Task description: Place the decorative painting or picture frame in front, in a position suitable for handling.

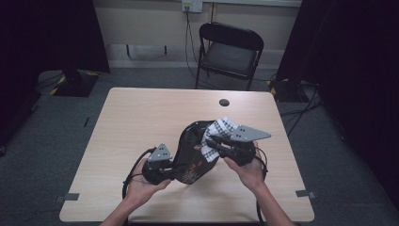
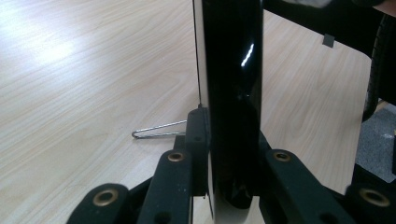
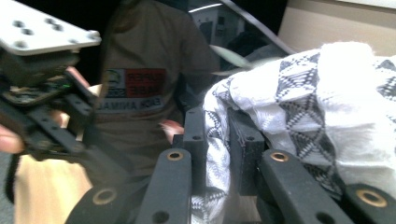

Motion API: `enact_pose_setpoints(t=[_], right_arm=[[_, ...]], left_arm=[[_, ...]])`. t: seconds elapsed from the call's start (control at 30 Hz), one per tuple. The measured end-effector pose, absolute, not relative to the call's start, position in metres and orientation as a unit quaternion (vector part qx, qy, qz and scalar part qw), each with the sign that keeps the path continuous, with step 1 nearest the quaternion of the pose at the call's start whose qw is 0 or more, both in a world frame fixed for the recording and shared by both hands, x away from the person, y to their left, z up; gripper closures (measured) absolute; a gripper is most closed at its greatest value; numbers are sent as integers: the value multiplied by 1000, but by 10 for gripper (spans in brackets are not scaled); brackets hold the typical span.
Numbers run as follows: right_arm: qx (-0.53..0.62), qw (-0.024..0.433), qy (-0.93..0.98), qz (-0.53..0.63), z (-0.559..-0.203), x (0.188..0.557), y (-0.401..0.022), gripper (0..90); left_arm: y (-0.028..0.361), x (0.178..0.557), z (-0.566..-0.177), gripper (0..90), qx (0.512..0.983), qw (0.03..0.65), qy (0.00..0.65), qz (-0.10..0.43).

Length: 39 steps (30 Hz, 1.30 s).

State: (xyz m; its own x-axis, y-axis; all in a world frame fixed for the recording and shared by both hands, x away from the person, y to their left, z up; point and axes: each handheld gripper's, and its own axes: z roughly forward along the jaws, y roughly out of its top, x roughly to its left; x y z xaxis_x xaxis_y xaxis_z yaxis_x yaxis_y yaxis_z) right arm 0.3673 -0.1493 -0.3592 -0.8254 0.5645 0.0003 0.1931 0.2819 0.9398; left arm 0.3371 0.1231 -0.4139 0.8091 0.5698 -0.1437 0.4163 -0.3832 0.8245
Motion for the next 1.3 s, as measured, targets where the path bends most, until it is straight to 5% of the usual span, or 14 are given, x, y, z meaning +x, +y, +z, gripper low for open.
enact_pose_setpoints(t=[0.23,0.77,1.3], right_arm=[[218,156,791,550,-360,361,-137,792],[297,173,768,540,-375,389,-179,792],[240,153,795,536,-376,365,-146,791]], left_arm=[[123,337,-414,788,827,468,298,84],[121,338,-414,777,829,469,295,83],[121,337,-414,778,829,467,296,83]])
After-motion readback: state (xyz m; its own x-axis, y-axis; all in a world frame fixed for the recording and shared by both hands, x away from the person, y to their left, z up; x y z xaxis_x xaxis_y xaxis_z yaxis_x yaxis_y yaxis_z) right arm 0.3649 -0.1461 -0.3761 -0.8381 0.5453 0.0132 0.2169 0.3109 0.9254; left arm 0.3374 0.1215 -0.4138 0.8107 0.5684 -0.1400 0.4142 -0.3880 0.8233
